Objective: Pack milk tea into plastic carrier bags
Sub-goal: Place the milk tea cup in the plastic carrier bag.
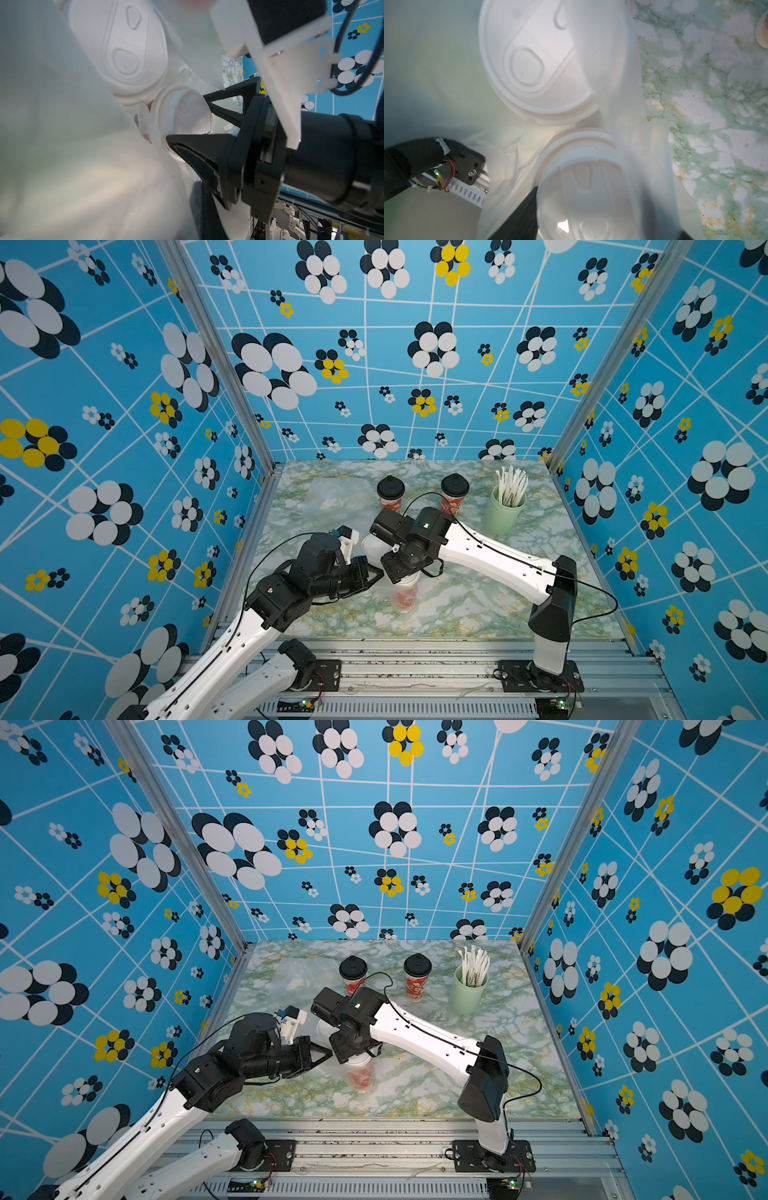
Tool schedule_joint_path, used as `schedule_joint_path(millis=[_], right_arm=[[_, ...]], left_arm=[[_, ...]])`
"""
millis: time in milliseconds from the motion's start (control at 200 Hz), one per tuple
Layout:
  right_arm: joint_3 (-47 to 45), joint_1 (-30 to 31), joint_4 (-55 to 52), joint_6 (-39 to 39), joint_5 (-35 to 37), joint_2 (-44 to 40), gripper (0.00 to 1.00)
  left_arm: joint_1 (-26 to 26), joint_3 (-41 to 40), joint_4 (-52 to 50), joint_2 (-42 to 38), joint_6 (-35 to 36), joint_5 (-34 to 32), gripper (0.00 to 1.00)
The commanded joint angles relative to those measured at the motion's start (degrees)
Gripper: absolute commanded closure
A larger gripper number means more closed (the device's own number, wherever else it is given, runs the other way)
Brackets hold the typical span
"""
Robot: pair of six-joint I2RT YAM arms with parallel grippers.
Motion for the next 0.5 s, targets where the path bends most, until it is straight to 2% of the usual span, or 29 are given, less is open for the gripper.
schedule_joint_path(millis=[0,150,210,340,495], right_arm=[[-2.0,-0.1,-0.5,0.6,0.9,-1.1,0.45],[-3.7,-0.1,-0.3,0.8,0.5,-1.3,0.43],[-2.9,-0.1,-0.9,0.6,0.3,-1.3,0.38],[2.7,-0.1,-3.7,0.3,0.9,-1.5,0.22],[9.7,-0.8,-8.4,-0.8,1.9,-1.6,0.17]], left_arm=[[0.1,1.4,0.7,-0.7,-0.3,0.0,1.0],[0.2,1.4,0.9,-0.9,-0.5,0.4,1.0],[0.2,1.2,1.1,-0.9,-0.5,0.7,1.0],[0.2,-0.3,0.7,0.0,-0.3,1.9,1.0],[0.1,-2.0,0.9,0.1,-0.4,1.9,1.0]])
